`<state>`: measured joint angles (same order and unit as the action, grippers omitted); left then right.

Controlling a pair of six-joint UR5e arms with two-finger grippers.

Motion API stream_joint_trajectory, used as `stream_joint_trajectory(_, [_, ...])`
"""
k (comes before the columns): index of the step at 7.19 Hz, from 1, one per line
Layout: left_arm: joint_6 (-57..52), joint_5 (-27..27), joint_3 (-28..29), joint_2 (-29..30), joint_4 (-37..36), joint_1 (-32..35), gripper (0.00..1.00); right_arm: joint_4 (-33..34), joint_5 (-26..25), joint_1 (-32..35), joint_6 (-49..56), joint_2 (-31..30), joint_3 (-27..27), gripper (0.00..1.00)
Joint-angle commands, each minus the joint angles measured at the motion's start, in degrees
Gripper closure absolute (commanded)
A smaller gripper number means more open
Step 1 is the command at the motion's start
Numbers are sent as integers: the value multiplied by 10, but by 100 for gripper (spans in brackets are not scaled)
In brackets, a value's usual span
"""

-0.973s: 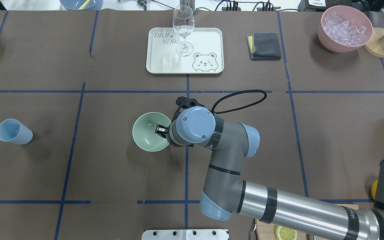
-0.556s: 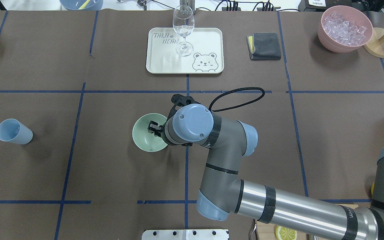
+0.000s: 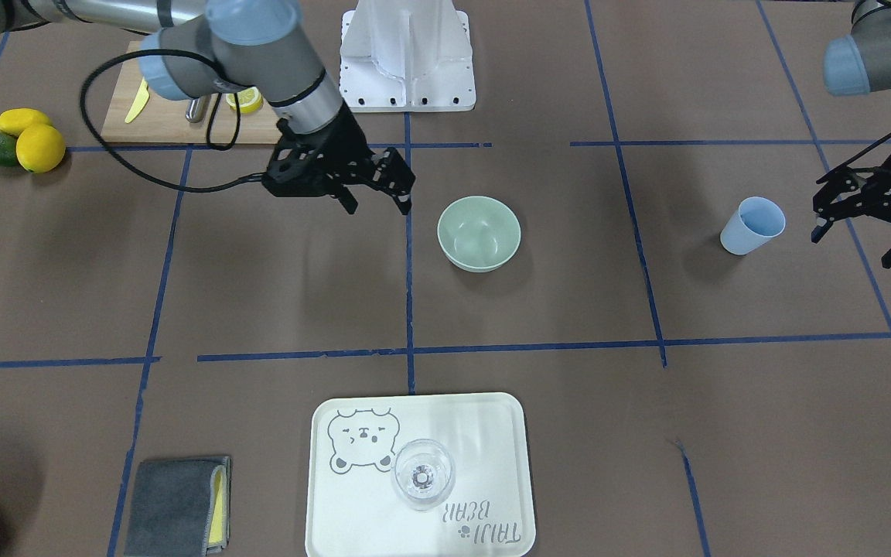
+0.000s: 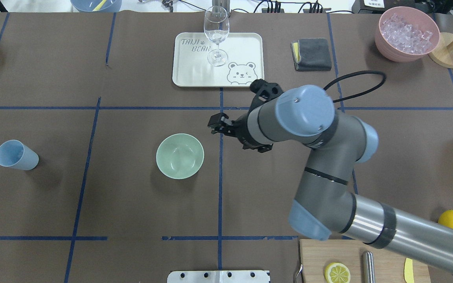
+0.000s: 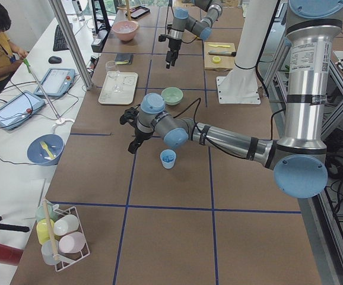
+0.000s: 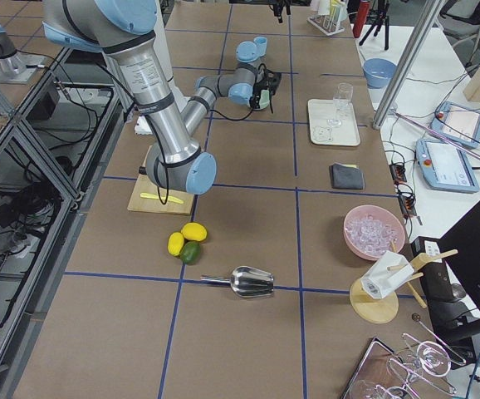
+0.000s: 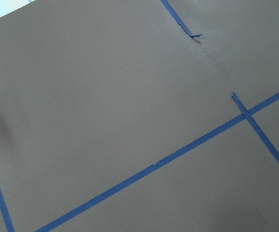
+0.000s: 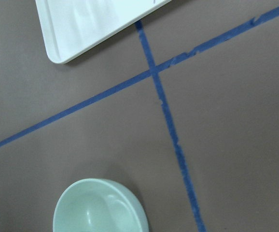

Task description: Pour ice into bowl

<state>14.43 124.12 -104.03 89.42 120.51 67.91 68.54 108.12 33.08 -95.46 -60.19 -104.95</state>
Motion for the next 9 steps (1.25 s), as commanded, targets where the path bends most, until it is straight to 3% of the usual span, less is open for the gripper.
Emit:
stream_joint_trajectory(1, [50,-8,-48,-38,9,-9,0,-3,55,72,41,-79,-48,0])
stream_joint_trajectory(2, [106,-17,-63,-83,76,-11,0,-4,60,90,56,-89,-48,0])
stream_joint_trajectory(3, [215,-110,-62,-126,182,-80,0,-4,62,100,69,-100,-48,0])
stream_joint_trajectory(4, [291,-198,-64,-141,208,-153,0,-3,72,115,81,-106,-48,0])
stream_joint_trajectory(5, [334,-220,-79,-155,214,-166,0,-4,82,127,103,-119,-48,0])
stream_joint_trajectory(6, [358,-291,-86,-194,248,-200,0,-4,84,132,117,-126,-50,0])
stream_joint_trajectory(7, [369,-338,-85,-242,323,-224,0,-4,93,134,118,-127,-50,0])
stream_joint_trajectory(8, [400,-352,-84,-264,390,-239,1,-4,93,133,118,-126,-49,0])
stream_joint_trajectory(9, [437,-445,-78,-267,397,-316,1,-4,92,133,118,-126,-50,0])
